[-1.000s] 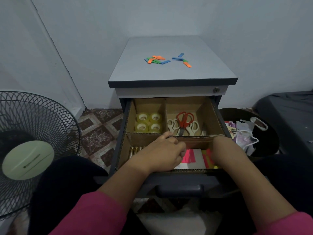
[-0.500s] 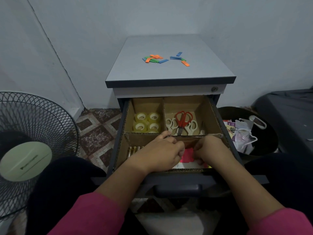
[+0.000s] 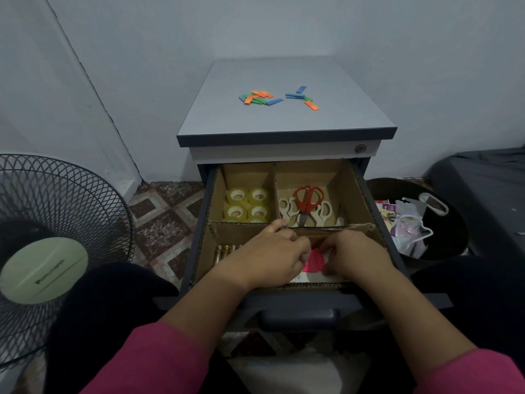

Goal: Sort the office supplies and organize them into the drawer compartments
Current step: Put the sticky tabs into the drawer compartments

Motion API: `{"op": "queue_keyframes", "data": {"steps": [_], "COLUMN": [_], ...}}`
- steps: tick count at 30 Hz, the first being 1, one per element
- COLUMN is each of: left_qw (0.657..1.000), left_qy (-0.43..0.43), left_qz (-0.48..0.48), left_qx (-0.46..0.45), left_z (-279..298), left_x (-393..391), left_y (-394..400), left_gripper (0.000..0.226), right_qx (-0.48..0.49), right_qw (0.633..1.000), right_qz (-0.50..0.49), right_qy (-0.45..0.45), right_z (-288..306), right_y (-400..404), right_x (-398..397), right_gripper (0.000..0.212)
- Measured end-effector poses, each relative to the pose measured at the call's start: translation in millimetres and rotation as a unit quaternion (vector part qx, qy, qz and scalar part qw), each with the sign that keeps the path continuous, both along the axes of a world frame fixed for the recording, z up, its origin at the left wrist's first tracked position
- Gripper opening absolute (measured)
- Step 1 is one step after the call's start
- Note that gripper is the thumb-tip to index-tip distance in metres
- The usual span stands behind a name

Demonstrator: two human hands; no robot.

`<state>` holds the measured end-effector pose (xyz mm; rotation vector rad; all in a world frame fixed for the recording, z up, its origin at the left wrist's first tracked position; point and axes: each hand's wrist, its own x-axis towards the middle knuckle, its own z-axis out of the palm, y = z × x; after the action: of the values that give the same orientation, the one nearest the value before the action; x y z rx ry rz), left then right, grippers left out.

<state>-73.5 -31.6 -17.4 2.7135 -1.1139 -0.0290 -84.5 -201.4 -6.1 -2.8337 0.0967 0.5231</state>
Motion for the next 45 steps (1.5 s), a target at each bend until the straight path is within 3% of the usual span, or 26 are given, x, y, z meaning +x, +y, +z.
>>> {"op": "queue_keyframes", "data": {"steps": [31,41,45], "left_qw": [0.999,1.0,0.999], "left_qy": [0.031,0.02,0.036], "left_qz": [-0.002,0.001,-0.004], "left_qx": [0.013,0.016,0.028], "left_z": [-1,9,8], "left_x": [2,-3,-4], "left_y": [0,-3,0], "left_gripper": [0.017,0.02,0.02], "right_qx": [-0.003,-0.025,0.0], "right_qw": [0.999,0.996,1.0], "right_qz": [0.03,0.063,0.013], "right_qy": [-0.04,-0.054,-0.022], "right_z": [-9,-7,0], "right_y": [-2,5,-5], "right_x": [2,2,4], "right_gripper": [0.047,0.032,0.027]}}
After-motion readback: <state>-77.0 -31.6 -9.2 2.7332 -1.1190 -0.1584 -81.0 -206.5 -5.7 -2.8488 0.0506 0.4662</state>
